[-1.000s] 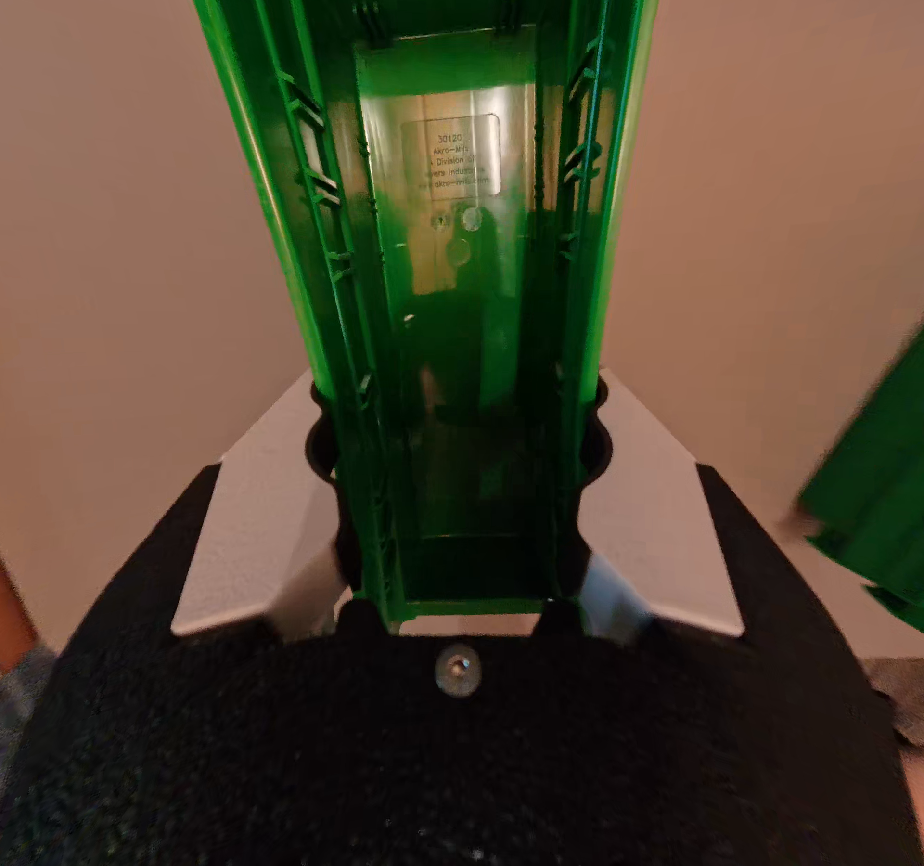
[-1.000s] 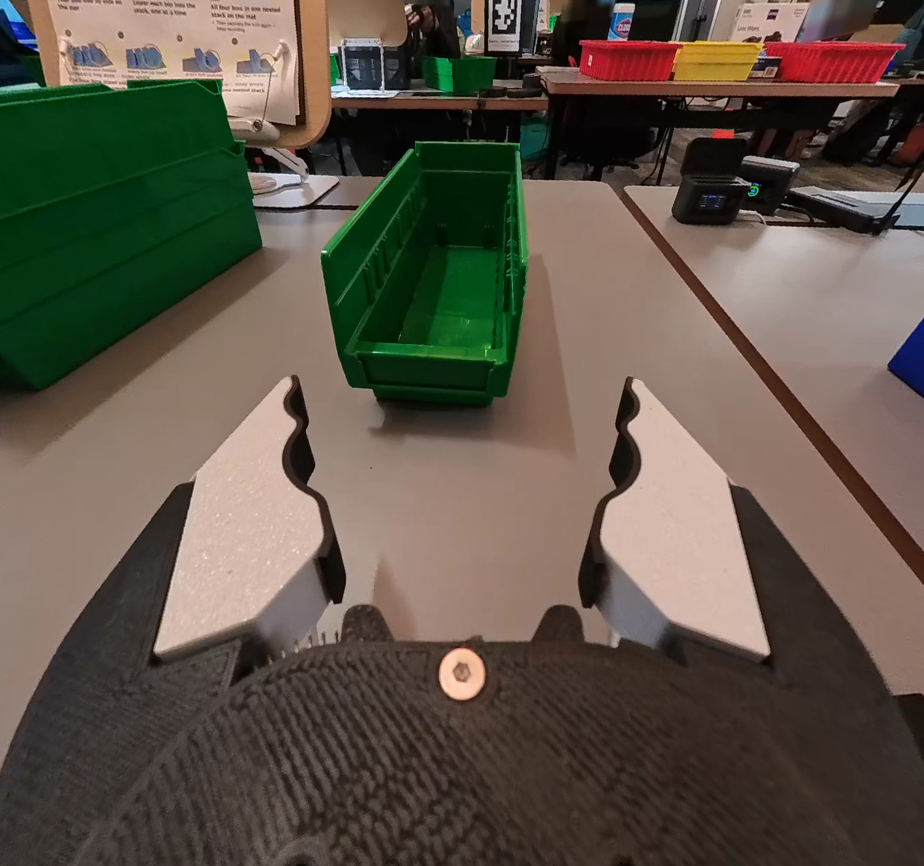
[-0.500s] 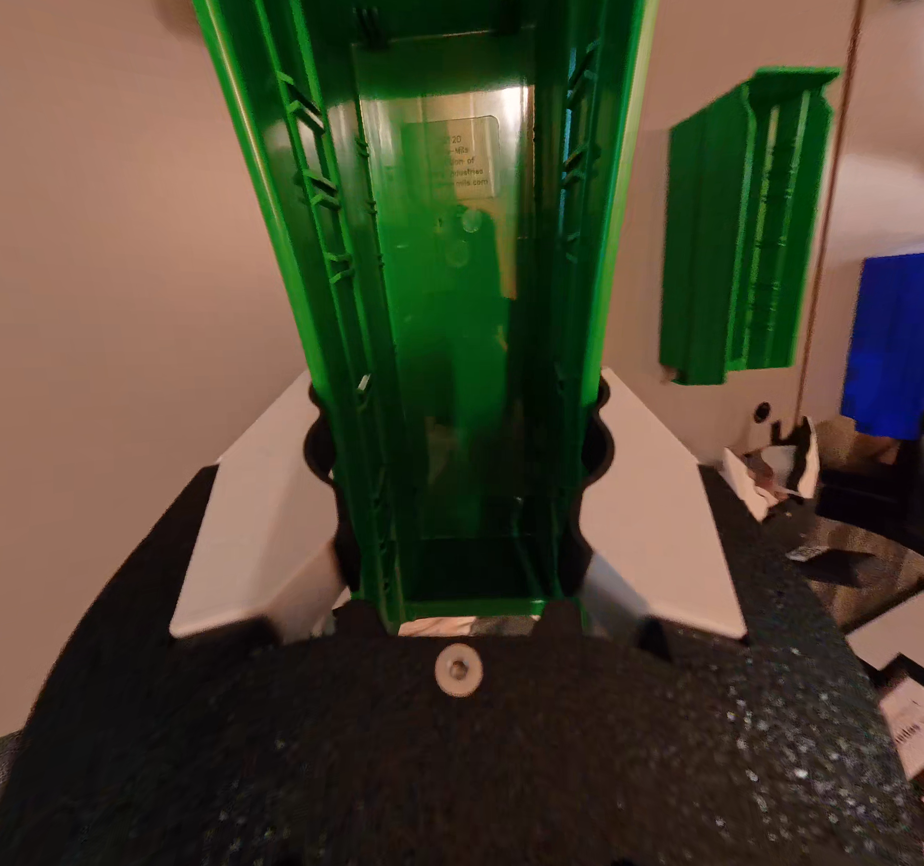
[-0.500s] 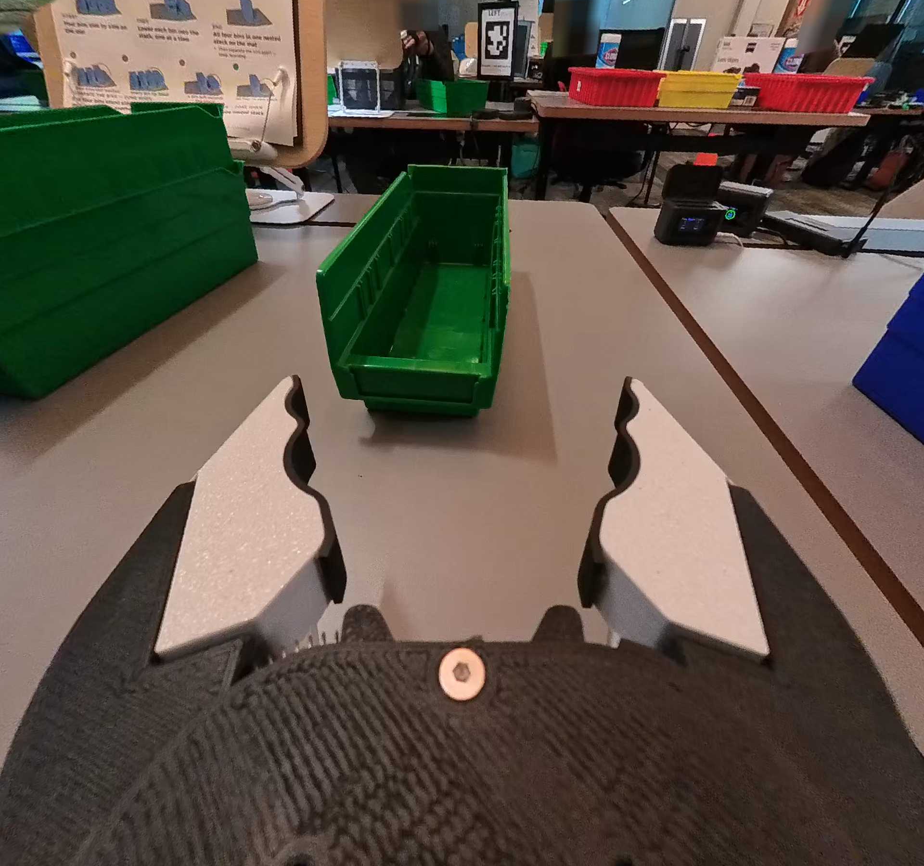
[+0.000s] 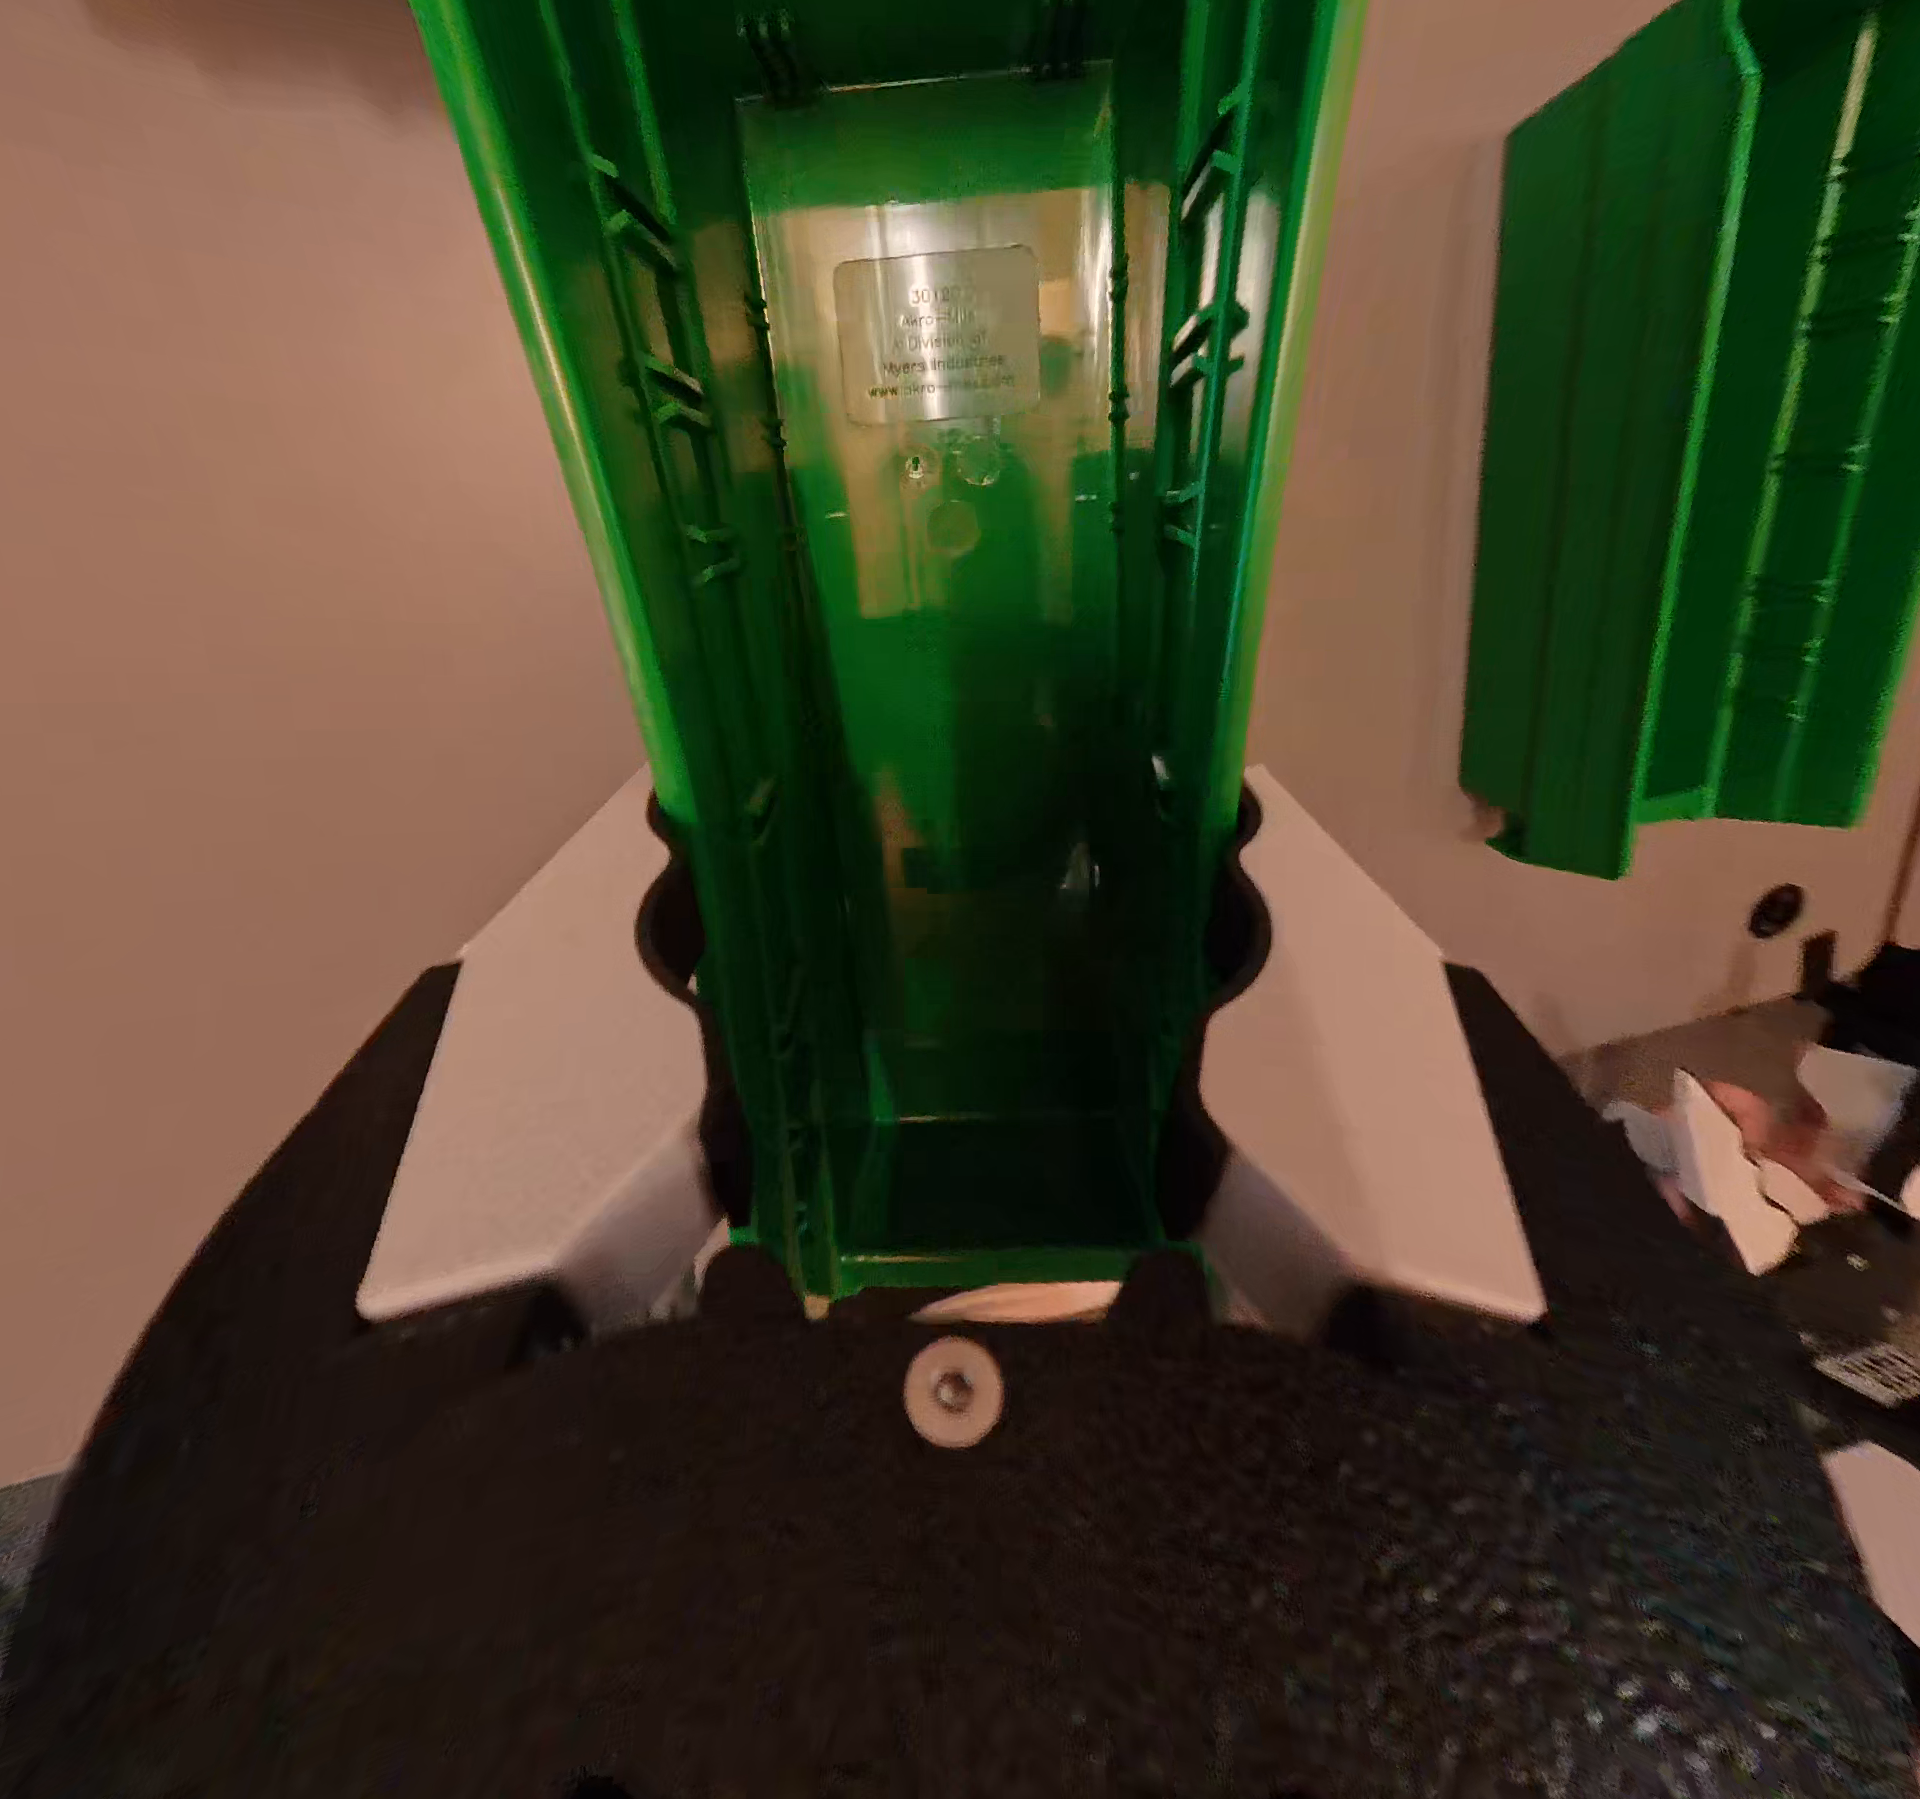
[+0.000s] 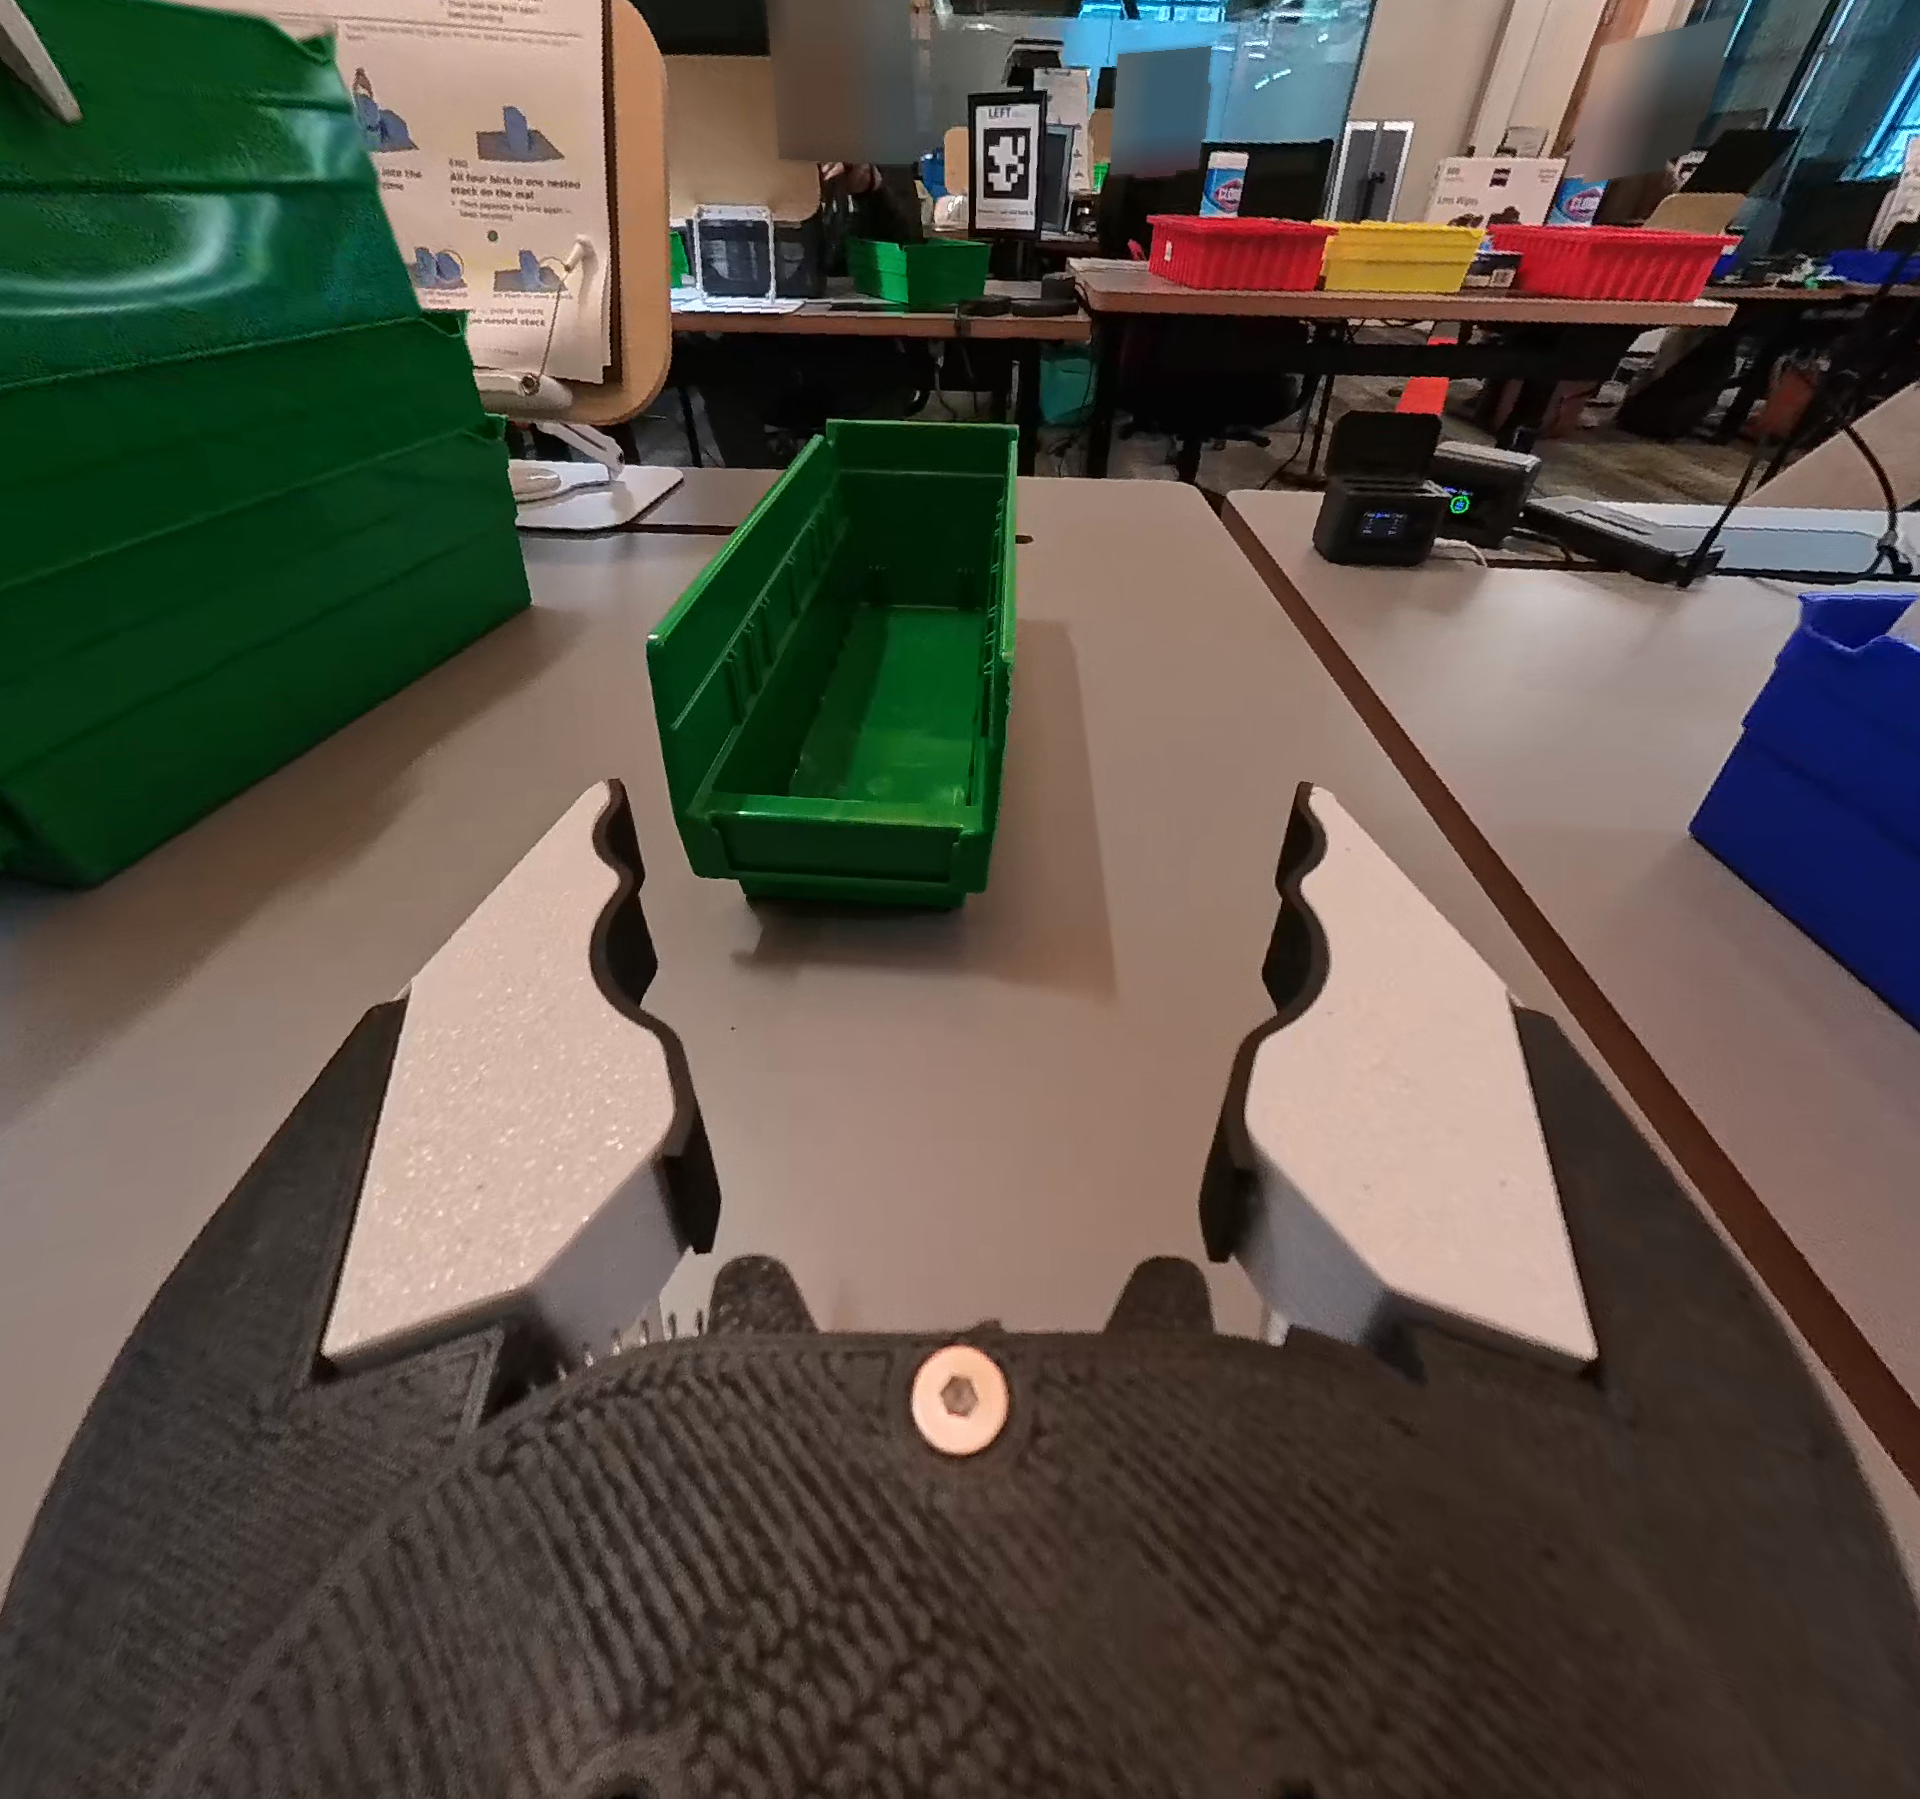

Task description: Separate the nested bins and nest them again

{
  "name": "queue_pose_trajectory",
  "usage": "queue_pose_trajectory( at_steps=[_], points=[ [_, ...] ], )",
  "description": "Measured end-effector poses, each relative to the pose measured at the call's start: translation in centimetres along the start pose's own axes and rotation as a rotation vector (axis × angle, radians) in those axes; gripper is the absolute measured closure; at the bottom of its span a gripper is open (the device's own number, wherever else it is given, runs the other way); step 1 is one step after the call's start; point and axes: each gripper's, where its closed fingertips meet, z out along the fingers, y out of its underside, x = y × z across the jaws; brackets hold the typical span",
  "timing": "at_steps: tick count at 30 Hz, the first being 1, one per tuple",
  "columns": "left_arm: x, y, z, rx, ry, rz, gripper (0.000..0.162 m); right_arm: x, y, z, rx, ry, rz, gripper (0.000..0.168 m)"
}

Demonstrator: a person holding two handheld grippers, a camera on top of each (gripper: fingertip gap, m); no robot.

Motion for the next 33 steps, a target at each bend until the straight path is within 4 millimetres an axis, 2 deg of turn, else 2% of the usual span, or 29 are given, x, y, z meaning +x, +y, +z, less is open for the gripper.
queue_pose_trajectory(
  at_steps=[5,14,22,29,33],
  points=[
    [0.7,-0.1,1.7,0.024,-0.023,0.018,0.063,0.0,0.2,0.2,-0.003,-0.003,0.007,0.048],
    [0.6,0.6,5.0,0.097,-0.114,0.067,0.064,-0.1,0.5,0.3,-0.012,0.001,-0.008,0.047],
    [0.6,0.8,5.7,0.134,-0.132,0.071,0.059,-0.2,0.7,0.4,-0.024,0.001,-0.020,0.047],
    [0.6,0.8,6.1,0.139,-0.152,0.083,0.044,0.1,1.2,0.5,-0.041,0.006,-0.026,0.047],
    [0.4,1.0,6.3,0.105,-0.156,0.067,0.050,0.7,1.3,0.4,-0.037,0.018,-0.007,0.047]
  ],
)
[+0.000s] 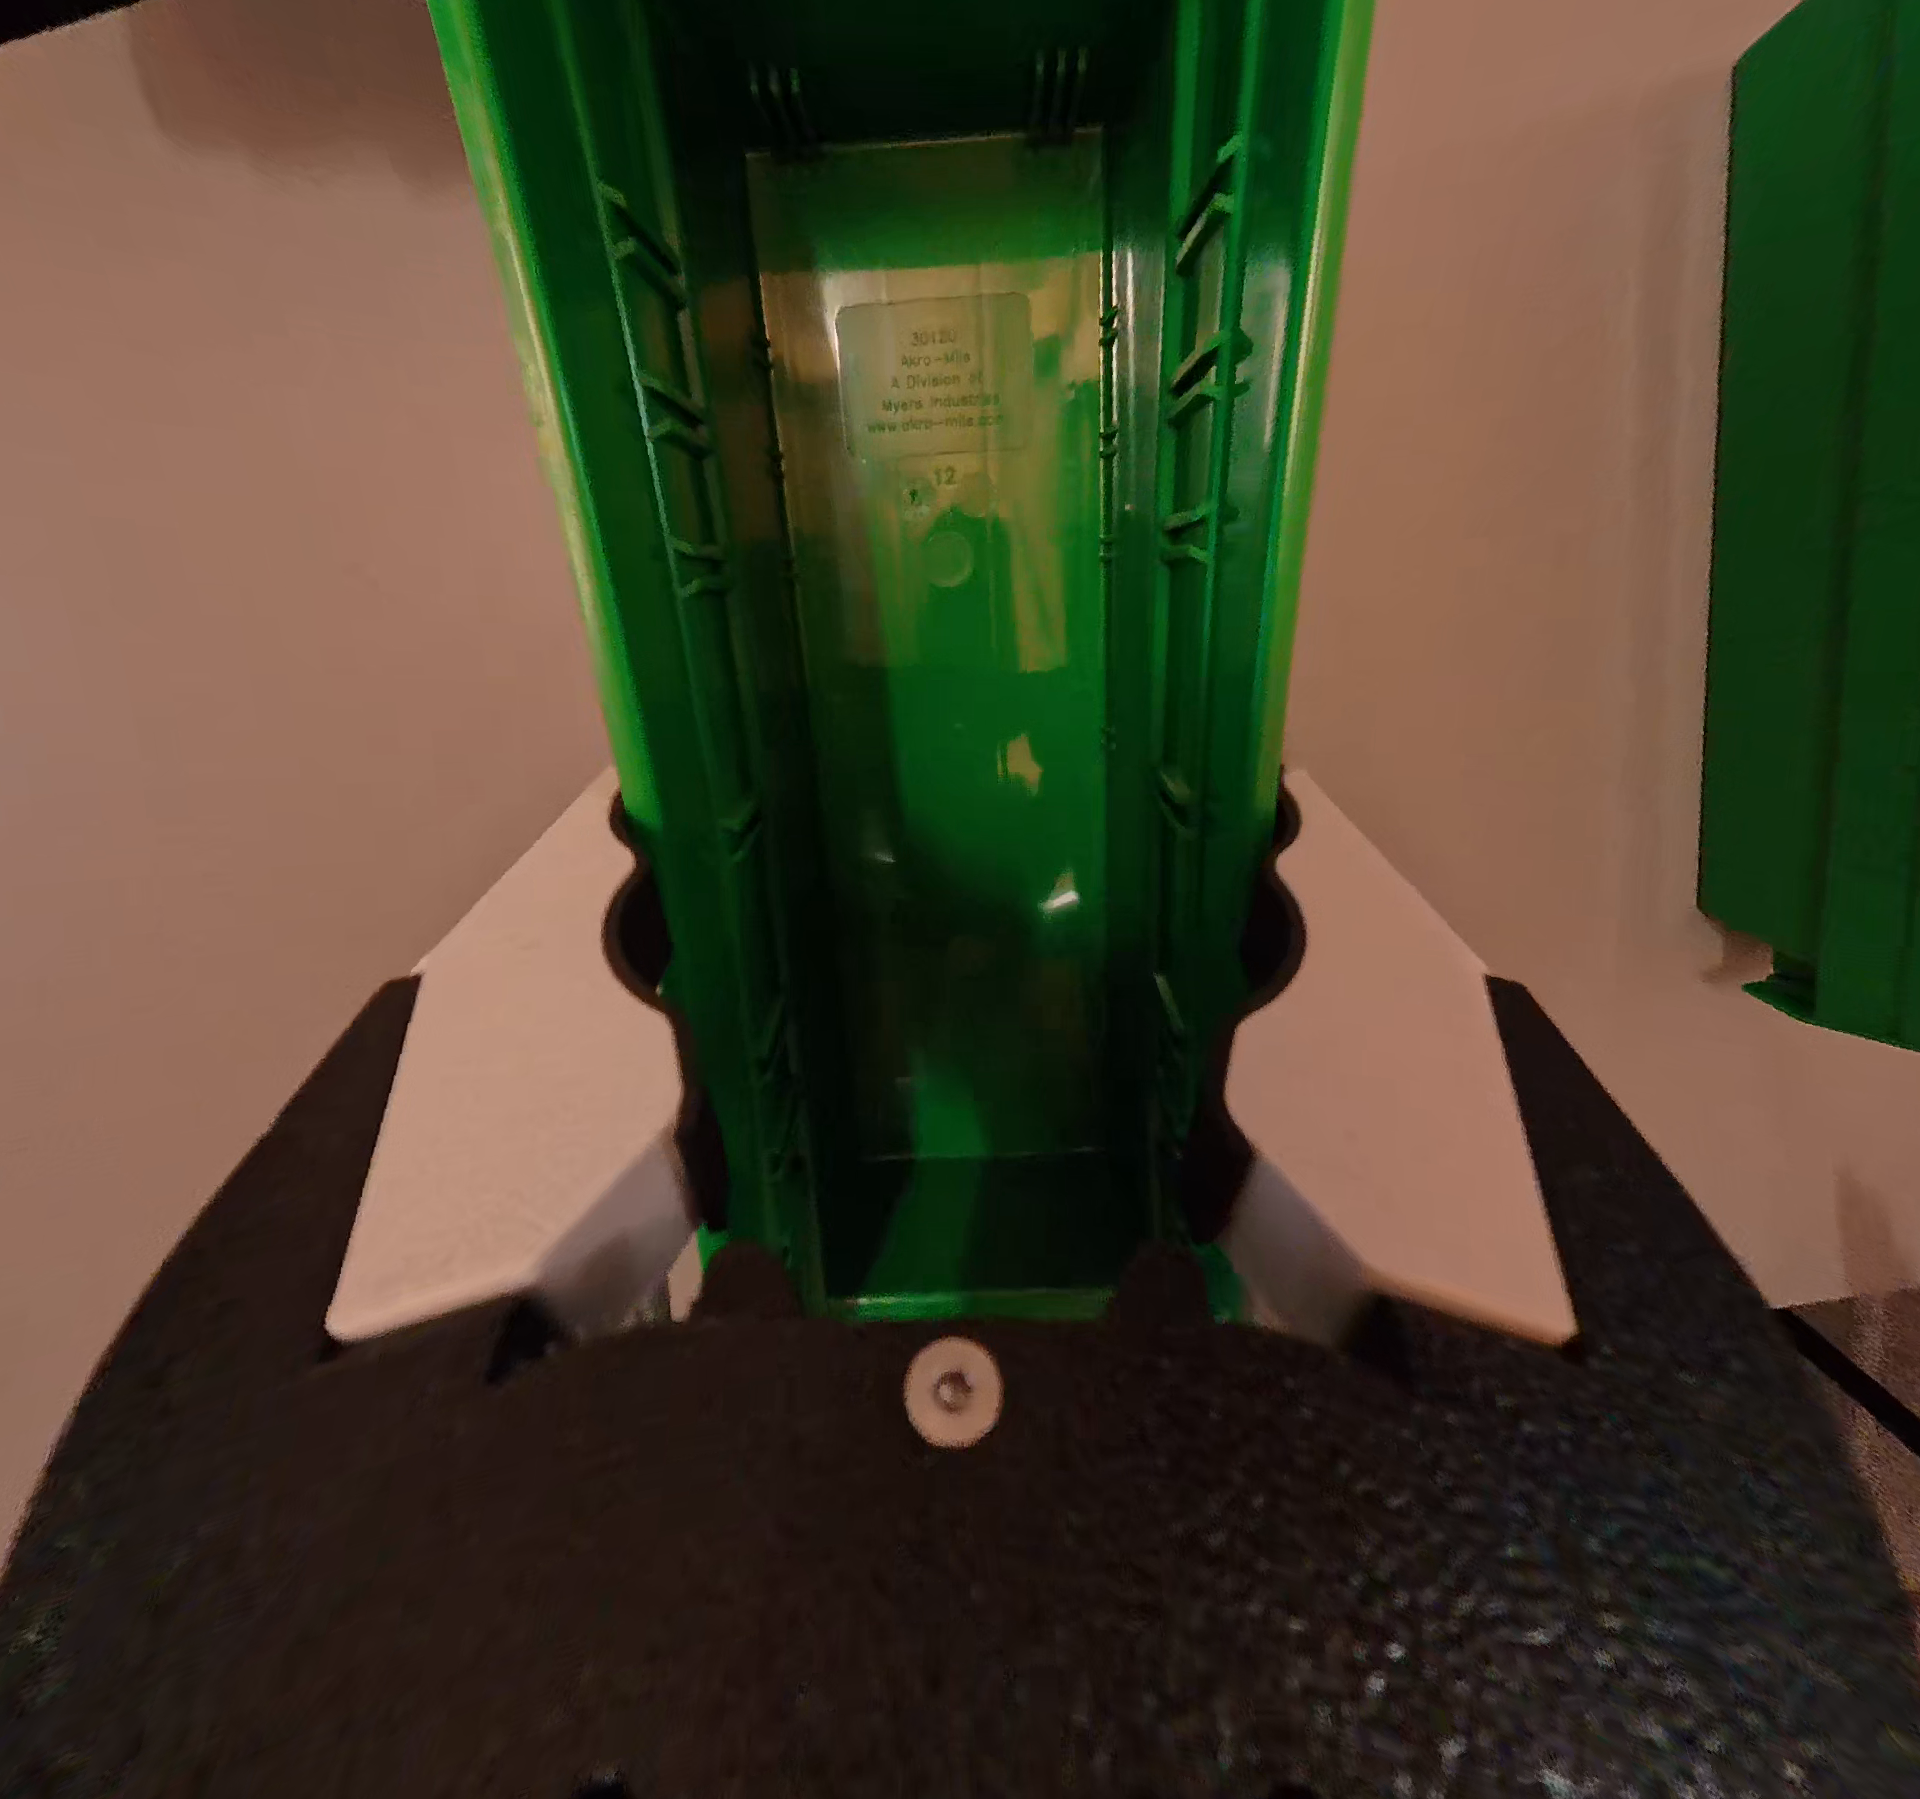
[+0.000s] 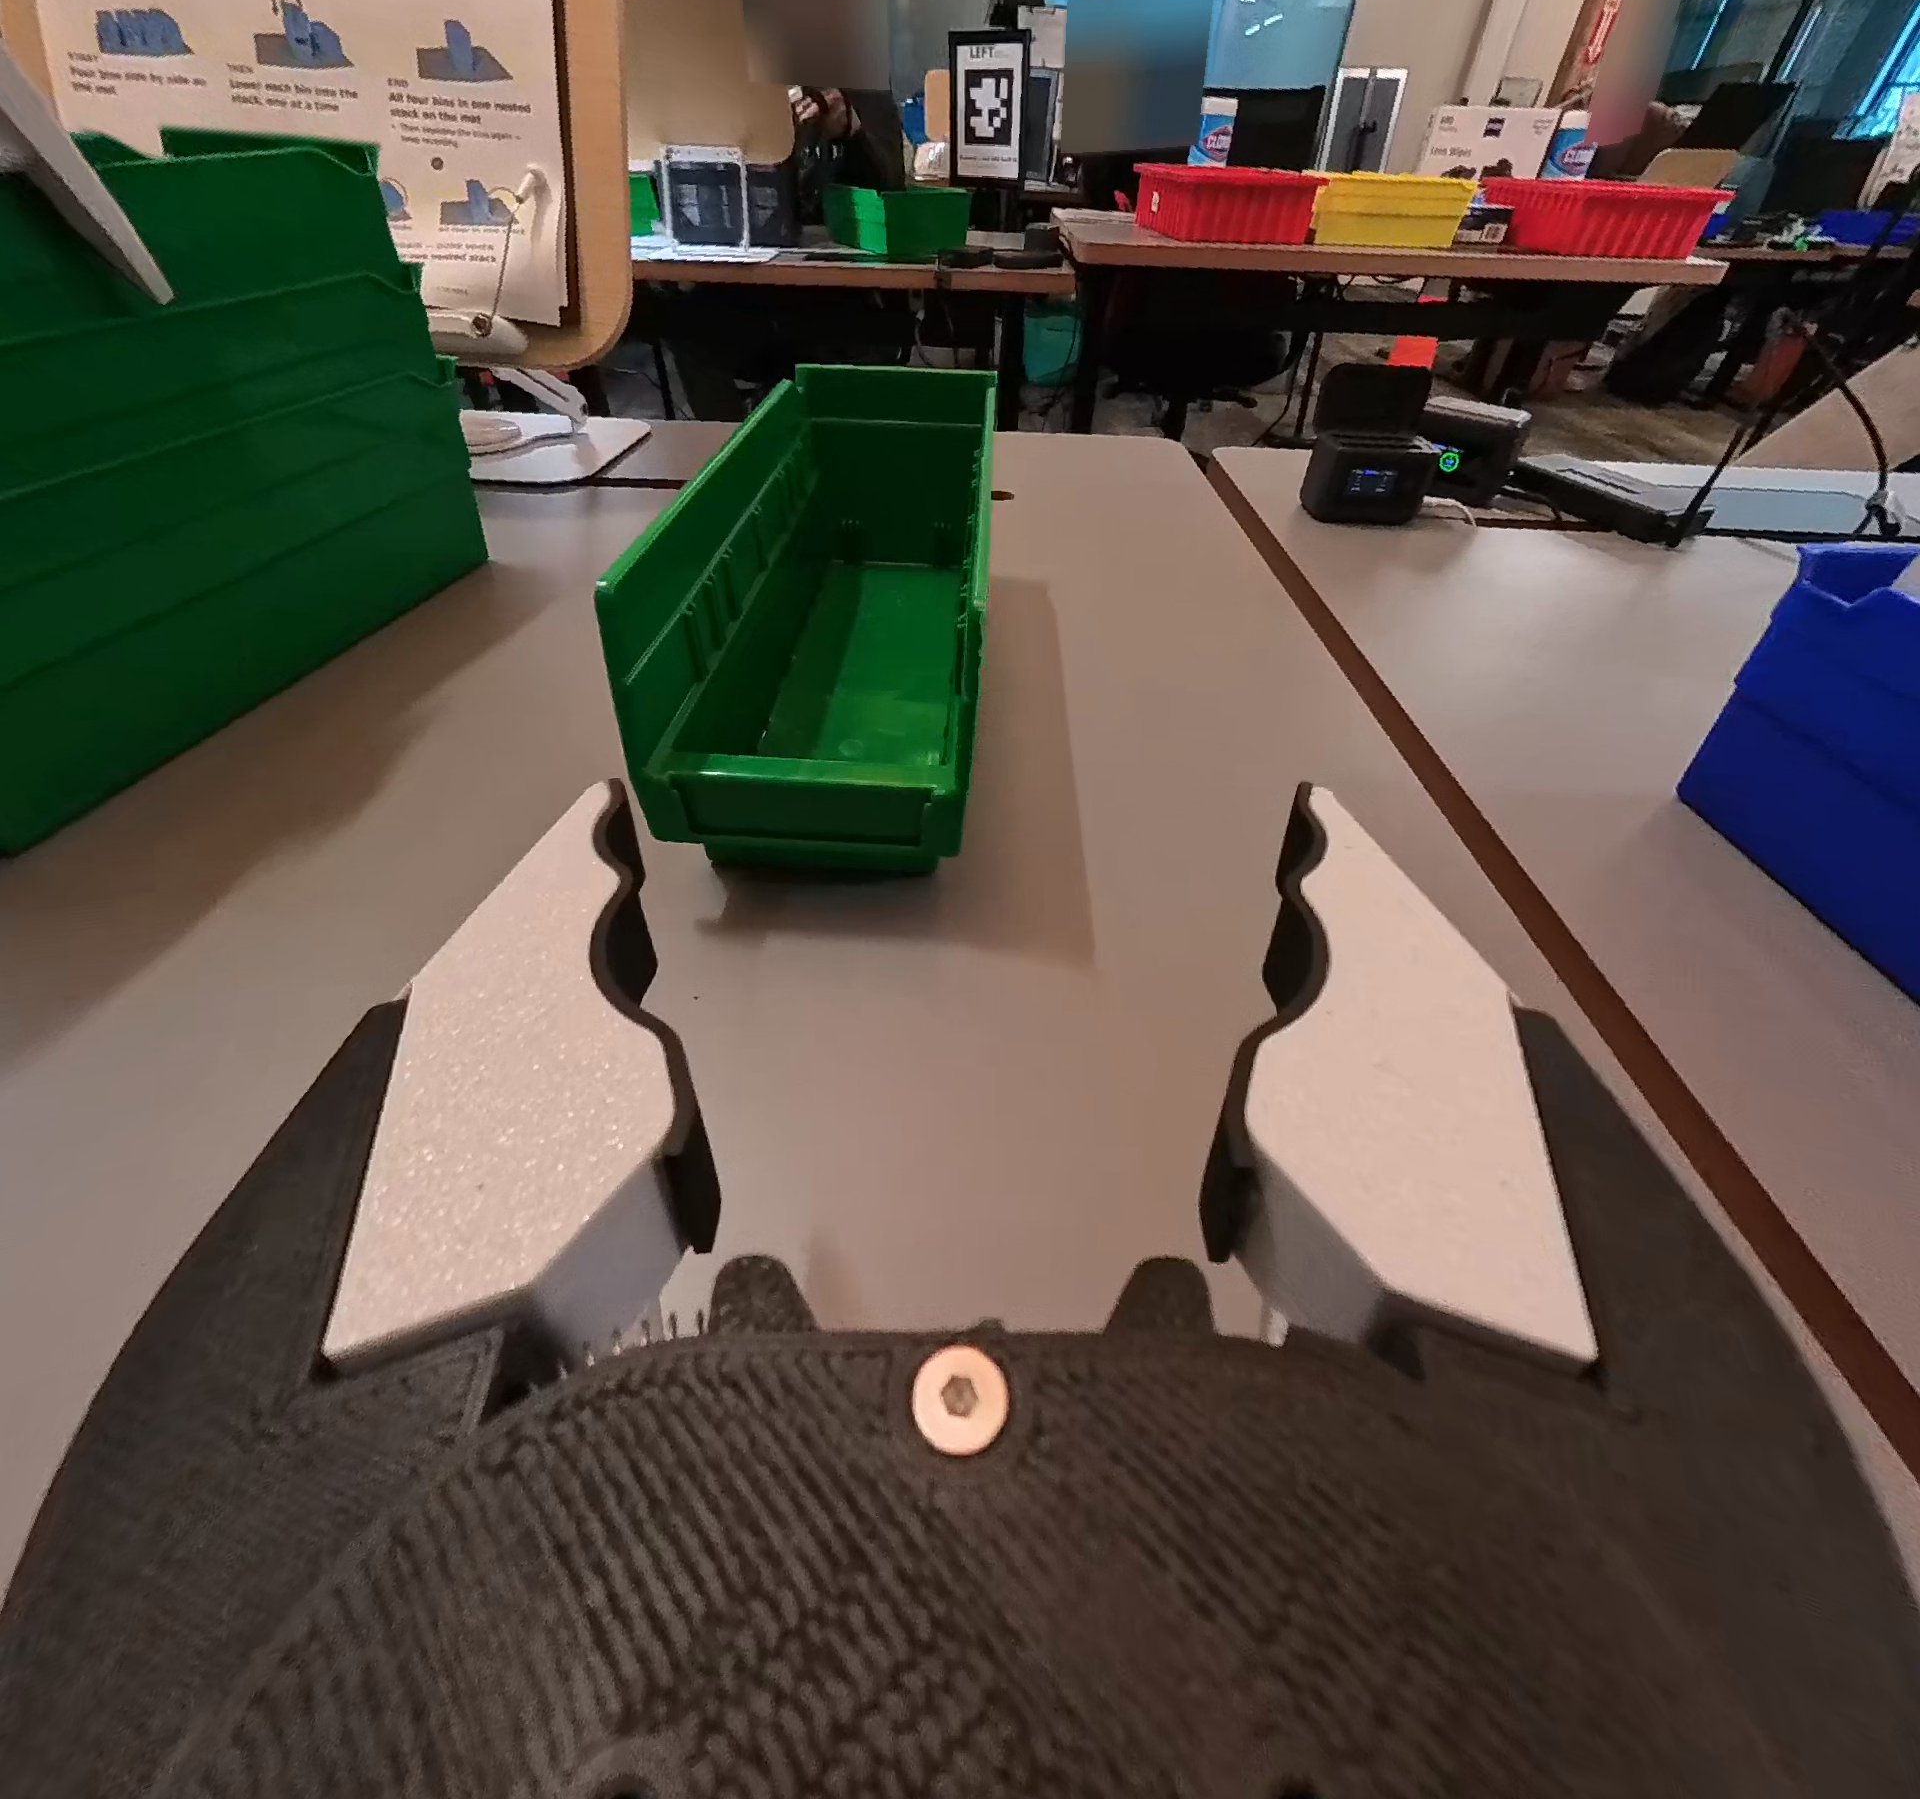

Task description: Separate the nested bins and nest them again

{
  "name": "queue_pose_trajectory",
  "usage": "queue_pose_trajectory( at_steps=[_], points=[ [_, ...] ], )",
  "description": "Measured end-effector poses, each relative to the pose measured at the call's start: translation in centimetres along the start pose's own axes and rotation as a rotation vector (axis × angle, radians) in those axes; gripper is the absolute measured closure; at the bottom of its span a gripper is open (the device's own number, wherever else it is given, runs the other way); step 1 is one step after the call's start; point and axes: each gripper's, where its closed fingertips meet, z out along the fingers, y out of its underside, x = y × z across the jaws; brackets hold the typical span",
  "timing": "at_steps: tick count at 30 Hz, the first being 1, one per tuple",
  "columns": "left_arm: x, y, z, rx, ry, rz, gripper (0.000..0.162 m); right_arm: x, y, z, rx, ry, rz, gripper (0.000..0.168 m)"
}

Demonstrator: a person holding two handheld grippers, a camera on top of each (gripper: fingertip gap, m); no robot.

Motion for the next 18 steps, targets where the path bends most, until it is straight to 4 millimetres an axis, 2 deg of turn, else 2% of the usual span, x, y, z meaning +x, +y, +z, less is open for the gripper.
queue_pose_trajectory(
  at_steps=[3,7,14,16,18],
  points=[
    [-0.4,0.1,0.2,-0.032,-0.008,-0.053,0.053,0.1,0.6,0.2,-0.019,0.003,-0.002,0.047],
    [-0.9,-0.4,0.8,-0.005,-0.014,-0.159,0.050,-0.1,1.0,0.4,-0.030,-0.001,-0.008,0.047],
    [-0.7,-0.3,1.1,0.001,-0.033,-0.107,0.041,-0.6,1.1,0.6,-0.035,-0.012,-0.020,0.047],
    [-0.8,-0.4,0.6,0.026,-0.054,-0.066,0.039,-0.7,1.2,0.6,-0.038,-0.014,-0.032,0.047],
    [-0.3,-1.6,-0.8,0.135,-0.045,-0.012,0.040,-0.5,1.2,0.5,-0.042,-0.008,-0.041,0.046]
  ],
)
